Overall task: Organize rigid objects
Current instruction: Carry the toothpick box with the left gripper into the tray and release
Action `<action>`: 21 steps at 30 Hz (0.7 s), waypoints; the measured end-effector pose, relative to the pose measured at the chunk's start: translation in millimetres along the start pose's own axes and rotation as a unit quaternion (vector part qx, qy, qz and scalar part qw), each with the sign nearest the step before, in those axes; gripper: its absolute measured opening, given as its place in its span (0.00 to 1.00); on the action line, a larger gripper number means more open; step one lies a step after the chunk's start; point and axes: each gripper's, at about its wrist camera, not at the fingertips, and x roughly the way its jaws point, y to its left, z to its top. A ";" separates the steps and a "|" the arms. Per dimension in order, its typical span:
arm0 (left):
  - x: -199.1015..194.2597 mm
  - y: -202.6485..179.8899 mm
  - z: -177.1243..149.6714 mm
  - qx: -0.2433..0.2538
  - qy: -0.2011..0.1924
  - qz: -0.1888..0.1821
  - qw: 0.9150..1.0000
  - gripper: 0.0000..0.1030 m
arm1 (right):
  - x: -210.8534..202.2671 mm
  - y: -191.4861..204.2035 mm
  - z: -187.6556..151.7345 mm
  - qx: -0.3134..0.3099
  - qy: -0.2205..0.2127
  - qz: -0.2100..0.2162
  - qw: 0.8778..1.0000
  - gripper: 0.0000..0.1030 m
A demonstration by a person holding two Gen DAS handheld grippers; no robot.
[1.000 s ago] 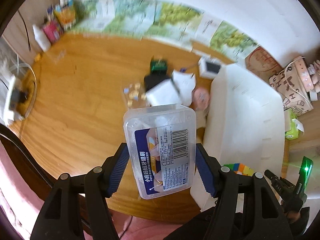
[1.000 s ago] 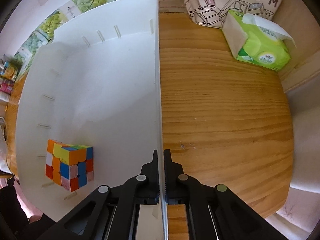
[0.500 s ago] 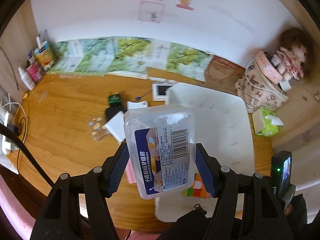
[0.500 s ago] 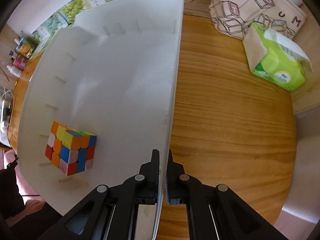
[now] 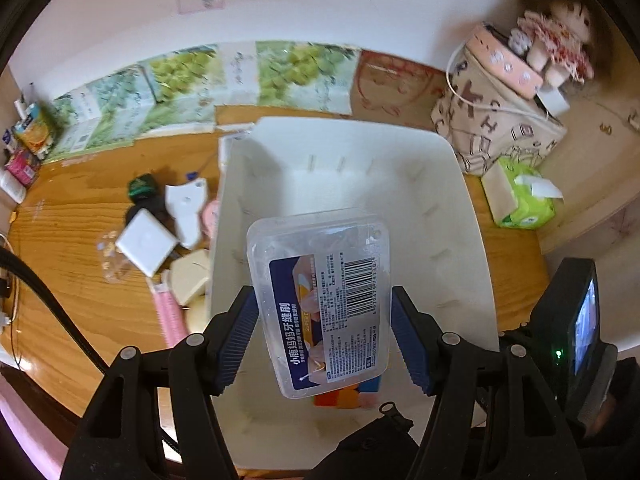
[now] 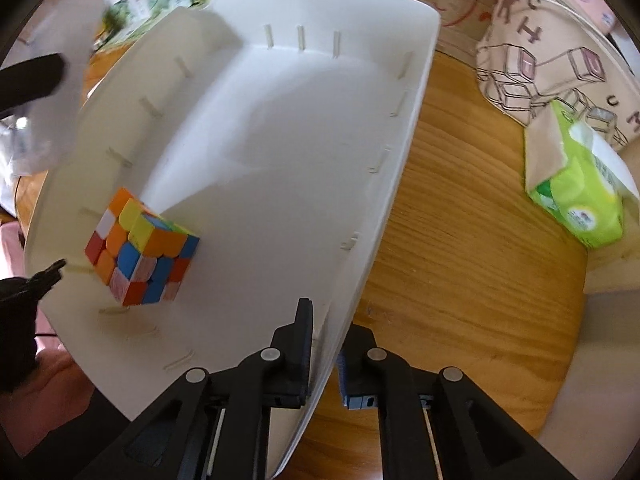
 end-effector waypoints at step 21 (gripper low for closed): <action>-21.0 -2.7 -0.7 -0.001 -0.065 -0.028 0.997 0.80 | -0.3 -9.7 0.6 0.020 -0.001 0.006 1.000 0.11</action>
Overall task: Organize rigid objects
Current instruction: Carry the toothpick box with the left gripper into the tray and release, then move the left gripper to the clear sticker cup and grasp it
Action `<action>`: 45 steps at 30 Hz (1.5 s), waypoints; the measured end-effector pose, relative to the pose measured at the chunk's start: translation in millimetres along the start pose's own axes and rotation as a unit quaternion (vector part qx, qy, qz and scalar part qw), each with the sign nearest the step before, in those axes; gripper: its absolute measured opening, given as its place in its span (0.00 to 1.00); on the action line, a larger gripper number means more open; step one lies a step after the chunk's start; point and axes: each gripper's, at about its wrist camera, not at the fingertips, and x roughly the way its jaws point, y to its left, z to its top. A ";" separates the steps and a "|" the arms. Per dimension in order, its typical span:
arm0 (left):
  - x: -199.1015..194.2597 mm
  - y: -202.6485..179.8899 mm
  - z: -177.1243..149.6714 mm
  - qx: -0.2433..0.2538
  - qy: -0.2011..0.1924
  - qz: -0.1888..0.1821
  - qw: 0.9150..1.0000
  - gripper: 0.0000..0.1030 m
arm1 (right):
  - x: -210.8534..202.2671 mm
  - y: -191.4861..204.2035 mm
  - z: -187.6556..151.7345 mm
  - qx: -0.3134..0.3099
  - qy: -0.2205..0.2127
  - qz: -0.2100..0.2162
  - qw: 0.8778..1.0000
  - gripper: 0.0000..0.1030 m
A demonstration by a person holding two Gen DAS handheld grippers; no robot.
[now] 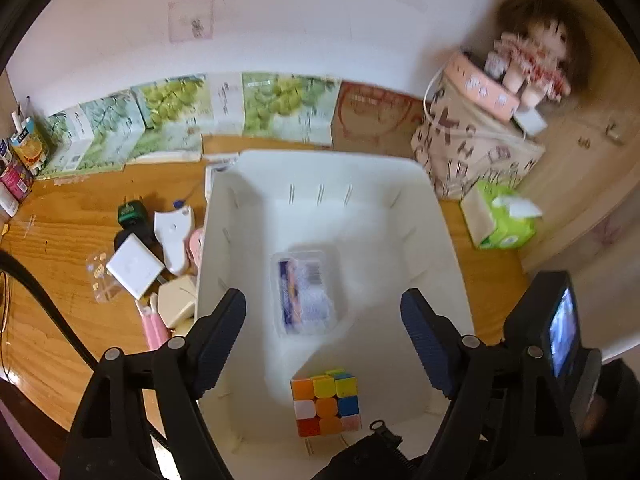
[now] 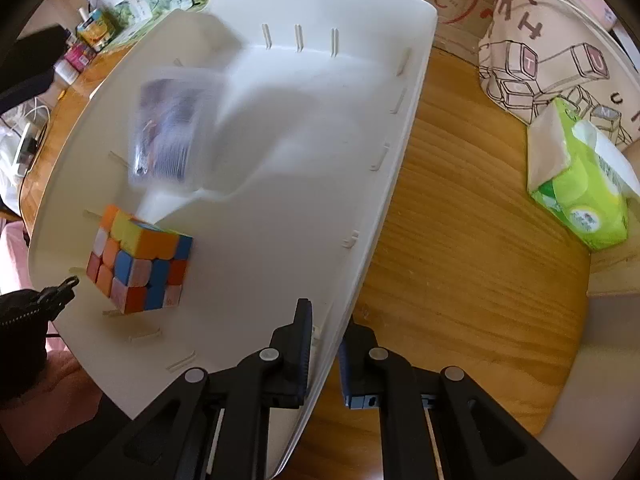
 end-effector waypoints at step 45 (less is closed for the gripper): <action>4.8 277.4 33.0 -0.210 0.086 0.062 0.972 0.80 | -4.1 -26.7 -12.2 0.259 -0.006 -0.038 0.965 0.06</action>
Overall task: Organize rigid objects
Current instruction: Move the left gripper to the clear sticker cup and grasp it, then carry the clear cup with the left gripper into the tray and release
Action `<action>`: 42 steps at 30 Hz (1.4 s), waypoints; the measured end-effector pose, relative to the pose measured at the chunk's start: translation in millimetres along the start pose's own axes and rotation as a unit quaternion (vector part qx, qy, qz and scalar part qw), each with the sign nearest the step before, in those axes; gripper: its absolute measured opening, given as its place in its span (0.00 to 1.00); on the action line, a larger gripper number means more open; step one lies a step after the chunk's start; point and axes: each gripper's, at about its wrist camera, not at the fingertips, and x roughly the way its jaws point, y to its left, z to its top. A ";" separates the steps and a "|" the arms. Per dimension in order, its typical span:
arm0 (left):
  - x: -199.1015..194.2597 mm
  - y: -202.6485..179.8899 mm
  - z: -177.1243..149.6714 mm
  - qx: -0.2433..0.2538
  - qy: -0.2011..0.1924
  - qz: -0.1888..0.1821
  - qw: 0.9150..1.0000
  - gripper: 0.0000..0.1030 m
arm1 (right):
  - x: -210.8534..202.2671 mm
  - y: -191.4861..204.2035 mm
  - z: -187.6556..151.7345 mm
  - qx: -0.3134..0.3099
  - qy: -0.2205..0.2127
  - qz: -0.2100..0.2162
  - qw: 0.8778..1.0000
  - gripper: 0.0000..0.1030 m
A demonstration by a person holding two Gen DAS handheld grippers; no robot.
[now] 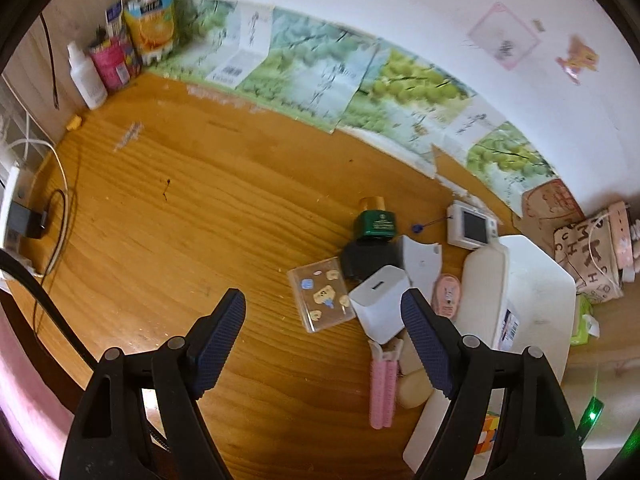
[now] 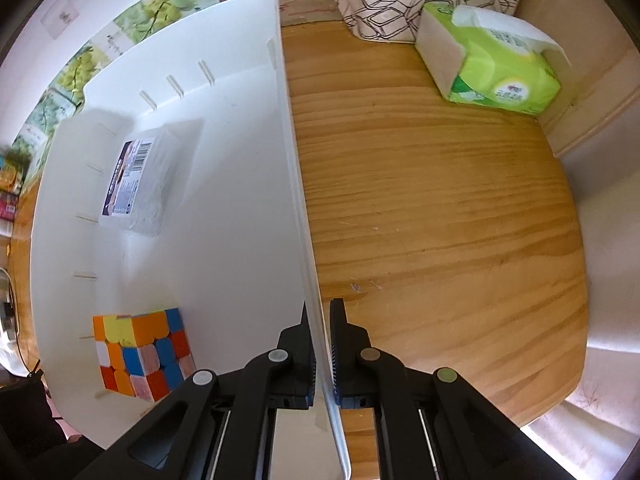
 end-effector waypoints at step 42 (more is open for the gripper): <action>121.2 16.9 23.4 -0.078 0.181 -0.032 0.980 0.55 | 0.6 -0.9 1.7 0.059 0.003 -0.032 0.998 0.12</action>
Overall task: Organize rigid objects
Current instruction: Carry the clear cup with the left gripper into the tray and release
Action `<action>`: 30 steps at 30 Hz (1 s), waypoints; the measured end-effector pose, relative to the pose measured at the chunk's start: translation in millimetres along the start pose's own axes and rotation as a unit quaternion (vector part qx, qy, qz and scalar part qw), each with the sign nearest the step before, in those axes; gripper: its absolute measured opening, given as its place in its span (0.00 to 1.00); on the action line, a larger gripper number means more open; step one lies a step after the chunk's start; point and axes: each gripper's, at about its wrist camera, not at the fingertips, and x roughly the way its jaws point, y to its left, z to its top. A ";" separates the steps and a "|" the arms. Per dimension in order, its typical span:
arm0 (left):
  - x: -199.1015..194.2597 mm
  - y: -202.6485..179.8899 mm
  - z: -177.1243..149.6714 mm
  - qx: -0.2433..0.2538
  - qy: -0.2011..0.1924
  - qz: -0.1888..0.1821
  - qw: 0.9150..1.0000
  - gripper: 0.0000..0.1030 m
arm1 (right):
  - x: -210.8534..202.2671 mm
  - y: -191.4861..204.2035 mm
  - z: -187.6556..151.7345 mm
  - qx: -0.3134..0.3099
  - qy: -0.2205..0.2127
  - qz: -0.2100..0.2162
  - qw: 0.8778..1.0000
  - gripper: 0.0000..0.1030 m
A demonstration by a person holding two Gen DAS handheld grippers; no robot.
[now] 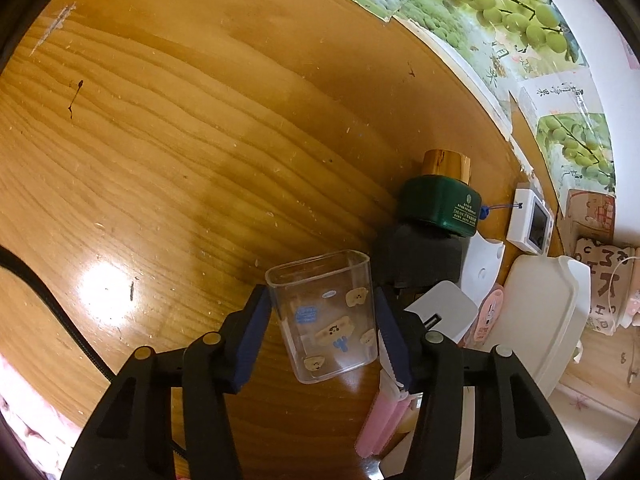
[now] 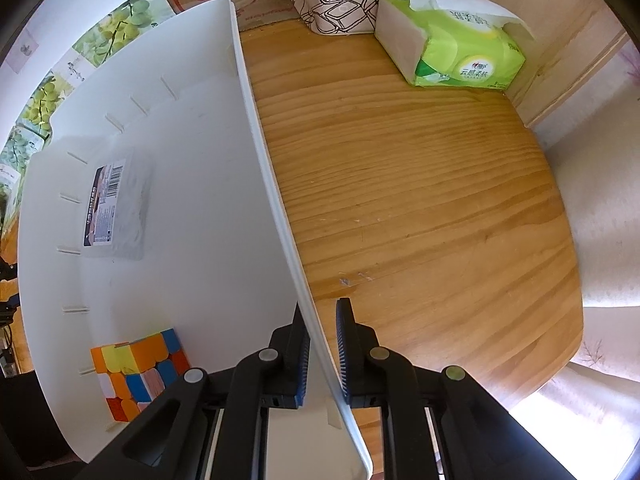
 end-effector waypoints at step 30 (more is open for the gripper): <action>-44.1 4.7 -83.6 0.029 -0.030 0.017 0.999 0.54 | -1.8 1.2 -0.8 -0.055 -0.005 0.028 0.998 0.08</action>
